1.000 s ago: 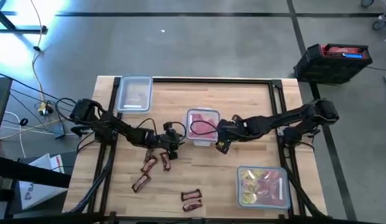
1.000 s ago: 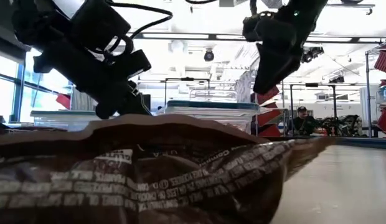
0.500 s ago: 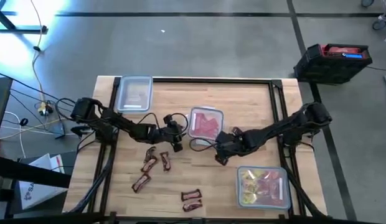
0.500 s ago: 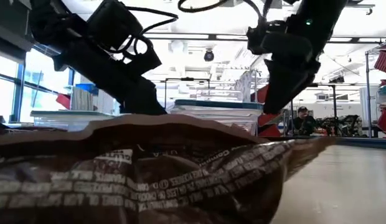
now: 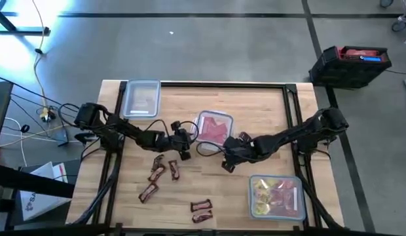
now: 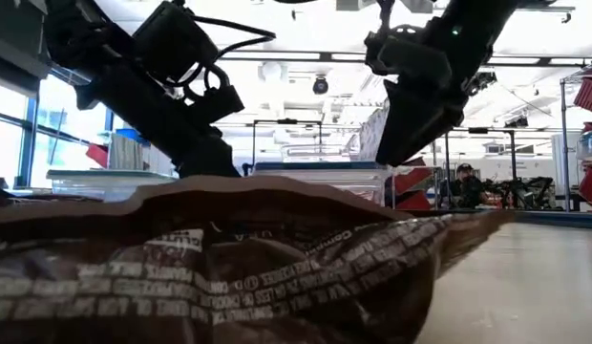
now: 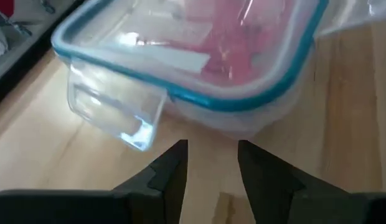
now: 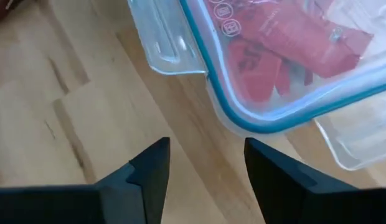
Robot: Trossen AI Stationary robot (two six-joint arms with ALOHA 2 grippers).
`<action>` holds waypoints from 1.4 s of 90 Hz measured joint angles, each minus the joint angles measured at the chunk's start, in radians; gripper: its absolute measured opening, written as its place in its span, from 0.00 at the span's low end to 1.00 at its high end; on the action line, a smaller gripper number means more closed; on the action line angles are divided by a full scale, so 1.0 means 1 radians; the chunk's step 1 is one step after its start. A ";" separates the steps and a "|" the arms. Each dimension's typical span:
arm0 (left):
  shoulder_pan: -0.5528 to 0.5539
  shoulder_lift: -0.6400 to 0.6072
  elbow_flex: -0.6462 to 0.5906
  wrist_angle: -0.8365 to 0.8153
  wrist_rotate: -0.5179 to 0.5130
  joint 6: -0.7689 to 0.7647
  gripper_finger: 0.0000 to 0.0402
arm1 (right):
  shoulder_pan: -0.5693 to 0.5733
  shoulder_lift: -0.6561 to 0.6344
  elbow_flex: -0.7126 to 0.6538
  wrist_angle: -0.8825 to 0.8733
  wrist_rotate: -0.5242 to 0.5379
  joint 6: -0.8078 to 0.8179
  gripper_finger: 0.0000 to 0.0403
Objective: Sort candy
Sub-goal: Open the transparent bin
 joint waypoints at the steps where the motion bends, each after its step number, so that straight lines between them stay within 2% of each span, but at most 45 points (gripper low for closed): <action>1: 0.000 0.000 0.000 -0.004 0.005 -0.004 0.31 | 0.000 0.000 0.000 -0.001 0.000 0.002 0.44; 23: -0.021 -0.041 0.010 -0.170 0.166 -0.080 0.31 | 0.000 -0.054 0.014 -0.019 -0.043 0.003 0.44; 36: -0.046 -0.158 0.070 -0.234 0.225 -0.109 0.31 | -0.003 -0.133 0.031 -0.110 0.047 -0.021 0.44; 44: -0.065 -0.216 0.072 -0.243 0.149 -0.065 0.31 | -0.027 -0.169 0.031 -0.207 0.077 -0.029 0.44; 56: -0.055 -0.244 0.071 -0.241 -0.126 0.008 0.31 | -0.081 -0.182 0.020 -0.328 0.058 -0.061 0.43; 62: -0.019 -0.237 0.071 -0.238 -0.167 0.036 0.31 | -0.109 -0.181 0.002 -0.331 0.055 -0.109 0.41; 76: 0.105 -0.178 0.071 -0.176 -0.035 0.038 0.31 | -0.170 -0.176 -0.063 -0.192 0.018 -0.225 0.37; 93: 0.204 -0.065 0.071 -0.073 0.061 0.044 0.31 | -0.230 -0.176 -0.138 -0.051 -0.027 -0.288 0.33; 103: 0.216 -0.005 0.071 -0.017 0.131 0.034 0.31 | -0.257 -0.177 -0.169 -0.022 -0.027 -0.303 0.33; 126: 0.179 0.042 0.070 0.065 0.138 0.012 0.31 | -0.280 -0.176 -0.226 0.090 -0.048 -0.376 0.33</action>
